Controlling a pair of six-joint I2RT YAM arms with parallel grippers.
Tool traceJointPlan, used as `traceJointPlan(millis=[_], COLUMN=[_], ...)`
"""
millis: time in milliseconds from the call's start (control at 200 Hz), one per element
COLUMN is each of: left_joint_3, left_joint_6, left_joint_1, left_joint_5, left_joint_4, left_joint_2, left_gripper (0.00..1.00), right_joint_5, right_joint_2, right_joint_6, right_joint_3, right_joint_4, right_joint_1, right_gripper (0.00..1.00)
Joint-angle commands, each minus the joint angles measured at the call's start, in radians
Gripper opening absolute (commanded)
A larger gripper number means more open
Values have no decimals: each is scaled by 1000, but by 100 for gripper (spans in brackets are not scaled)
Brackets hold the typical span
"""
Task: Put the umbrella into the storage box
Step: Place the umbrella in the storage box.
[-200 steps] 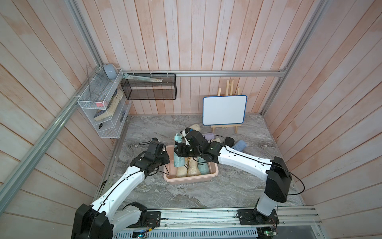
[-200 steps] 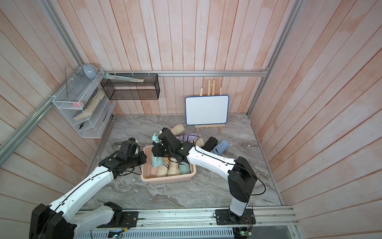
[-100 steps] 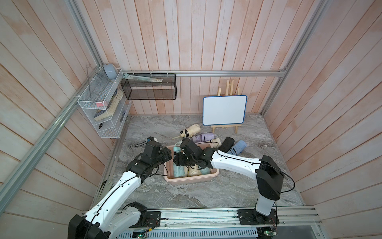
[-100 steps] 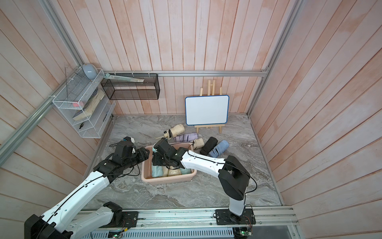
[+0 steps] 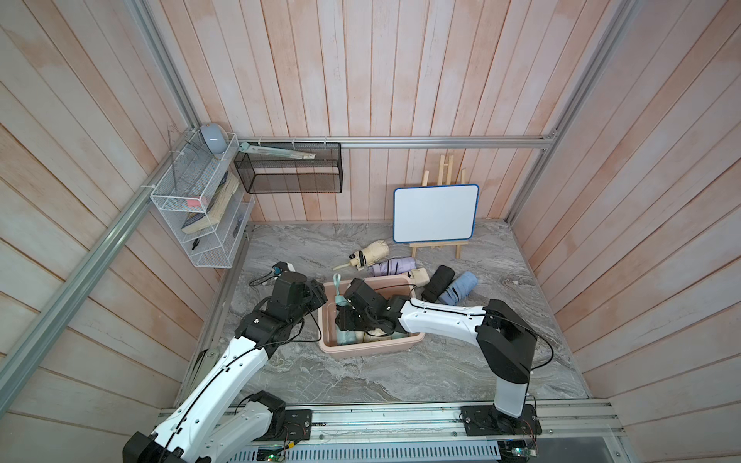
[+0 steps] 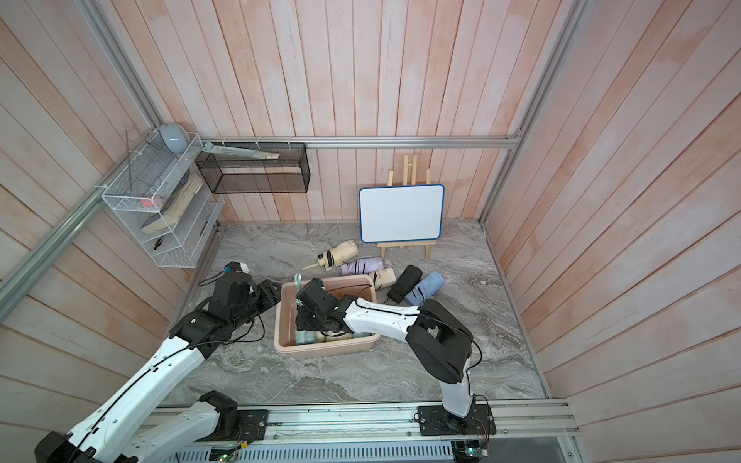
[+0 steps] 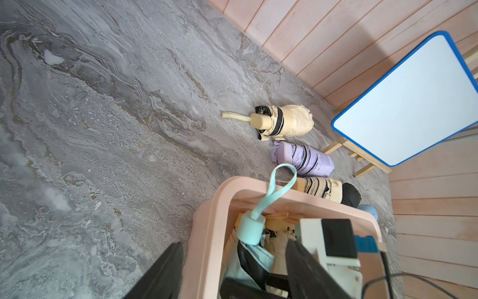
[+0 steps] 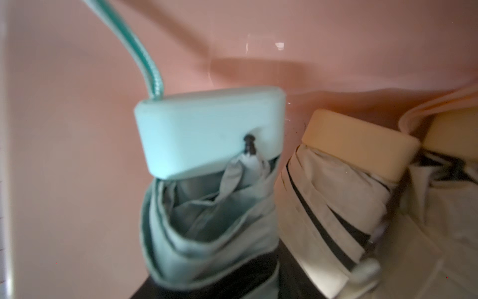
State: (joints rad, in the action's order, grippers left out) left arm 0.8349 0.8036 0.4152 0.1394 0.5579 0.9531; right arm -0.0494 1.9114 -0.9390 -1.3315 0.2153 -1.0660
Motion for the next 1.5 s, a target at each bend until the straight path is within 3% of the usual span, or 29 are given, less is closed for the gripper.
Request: traceJointPlan(millis=[0, 60, 210, 310, 485, 610, 680, 770, 830, 880, 1300, 1495], left_joint_3=[24, 28, 32, 29, 19, 11, 9, 5, 1, -3, 4, -1], left_joint_6=[10, 8, 3, 4, 4, 6, 5, 3, 2, 2, -41, -101], left_joint_1=[-5, -8, -10, -14, -22, -29, -33, -38, -43, -48, -107, -133], left_joint_5=[22, 23, 23, 23, 18, 8, 5, 3, -2, -9, -55, -167], left_joint_4=[19, 16, 13, 13, 13, 8, 8, 8, 8, 6, -19, -55], left_joint_2=[-13, -12, -7, -12, -25, -32, -35, -39, -43, -45, -11, 9], left_gripper=[68, 68, 68, 68, 68, 68, 68, 68, 68, 68, 68, 69], right_joint_5=[51, 57, 57, 60, 57, 47, 40, 24, 22, 28, 153, 217], right_joint_2=[44, 53, 65, 48, 25, 12, 9, 14, 16, 8, -207, -335], right_joint_6=[9, 12, 23, 26, 27, 0, -14, -24, -24, -26, 44, 166], right_joint_3=[-33, -38, -34, -18, -21, -32, -43, -66, -74, -70, -43, -33], right_joint_4=[-12, -4, 17, 4, -2, -10, -12, 1, 11, 11, 161, 306], right_joint_1=[-4, -2, -3, -2, -3, 7, 8, 8, 8, 8, 39, 175], right_gripper=[13, 18, 44, 53, 57, 46, 47, 61, 79, 88, 85, 83])
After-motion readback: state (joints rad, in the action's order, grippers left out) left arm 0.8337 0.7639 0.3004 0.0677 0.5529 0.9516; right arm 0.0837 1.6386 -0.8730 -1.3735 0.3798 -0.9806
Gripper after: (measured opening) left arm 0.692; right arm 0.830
